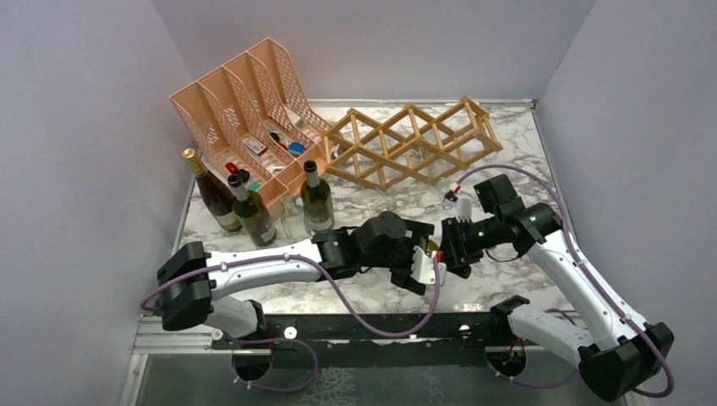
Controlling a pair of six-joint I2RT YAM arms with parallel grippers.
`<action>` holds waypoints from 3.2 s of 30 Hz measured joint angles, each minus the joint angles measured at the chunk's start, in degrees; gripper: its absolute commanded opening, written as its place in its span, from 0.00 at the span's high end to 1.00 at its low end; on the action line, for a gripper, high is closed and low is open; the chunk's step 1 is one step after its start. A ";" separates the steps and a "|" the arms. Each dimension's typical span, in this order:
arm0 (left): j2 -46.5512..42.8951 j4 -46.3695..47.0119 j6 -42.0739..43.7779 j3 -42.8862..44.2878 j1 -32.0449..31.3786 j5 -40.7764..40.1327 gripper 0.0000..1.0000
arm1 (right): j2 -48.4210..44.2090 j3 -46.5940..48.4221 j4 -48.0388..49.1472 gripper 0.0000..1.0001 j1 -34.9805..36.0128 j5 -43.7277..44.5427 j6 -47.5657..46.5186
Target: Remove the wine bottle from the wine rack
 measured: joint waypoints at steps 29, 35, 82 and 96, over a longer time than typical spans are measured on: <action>3.45 1.46 -3.02 -4.31 -3.87 -14.40 0.58 | 2.19 4.94 0.85 0.24 1.75 2.89 1.62; -2.84 3.69 -7.52 -10.95 -3.87 -16.33 0.63 | 2.19 12.41 1.36 0.08 1.75 8.74 1.99; -28.65 31.26 -37.83 -36.41 5.35 -56.72 0.43 | -5.57 22.29 5.18 0.07 1.70 30.08 8.85; -29.42 32.06 -43.25 -38.95 5.57 -59.93 0.02 | -5.55 18.53 6.29 0.06 1.70 30.10 8.85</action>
